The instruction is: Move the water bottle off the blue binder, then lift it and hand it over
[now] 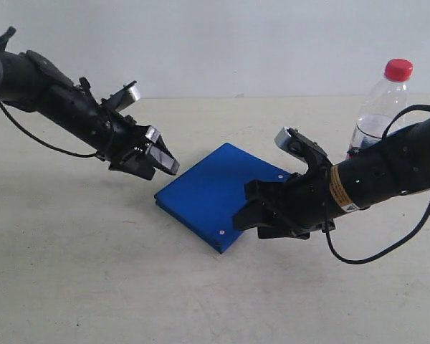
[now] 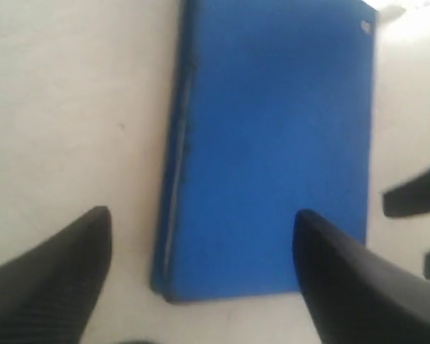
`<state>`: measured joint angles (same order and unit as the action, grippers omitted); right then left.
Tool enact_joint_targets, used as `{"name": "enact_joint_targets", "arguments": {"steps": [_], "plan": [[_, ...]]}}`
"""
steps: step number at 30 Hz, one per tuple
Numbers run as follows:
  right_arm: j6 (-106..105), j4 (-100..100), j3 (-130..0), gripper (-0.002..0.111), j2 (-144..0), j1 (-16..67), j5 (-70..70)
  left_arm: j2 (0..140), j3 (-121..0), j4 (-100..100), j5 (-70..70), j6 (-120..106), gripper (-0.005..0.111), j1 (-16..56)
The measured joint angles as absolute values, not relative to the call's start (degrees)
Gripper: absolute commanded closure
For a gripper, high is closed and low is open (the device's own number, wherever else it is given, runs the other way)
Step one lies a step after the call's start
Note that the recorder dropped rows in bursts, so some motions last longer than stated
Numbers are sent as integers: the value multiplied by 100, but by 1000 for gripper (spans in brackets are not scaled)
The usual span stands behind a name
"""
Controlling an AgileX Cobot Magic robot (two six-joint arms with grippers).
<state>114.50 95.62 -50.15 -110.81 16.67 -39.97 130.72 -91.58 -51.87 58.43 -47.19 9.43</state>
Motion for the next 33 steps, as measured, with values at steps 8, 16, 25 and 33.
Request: {"name": "enact_joint_targets", "arguments": {"steps": [8, 16, 25, 33], "plan": [[11495, 9557, -5015, 58, -11081, 1667, -3916, 13586, -9198, -6274, 5833, -5449, 43, 943], [11411, 9451, -5015, 58, -11081, 1667, -4038, 14012, -9529, -6581, 6821, -5541, 43, 943], [11401, 9451, -5015, 58, -11081, 1667, -4073, 14047, -9529, -6654, 6918, -5209, 50, 943], [11401, 9469, -5015, 58, -11081, 1667, -4209, 13731, -9529, -5917, 6926, -4603, 52, 943]]}}
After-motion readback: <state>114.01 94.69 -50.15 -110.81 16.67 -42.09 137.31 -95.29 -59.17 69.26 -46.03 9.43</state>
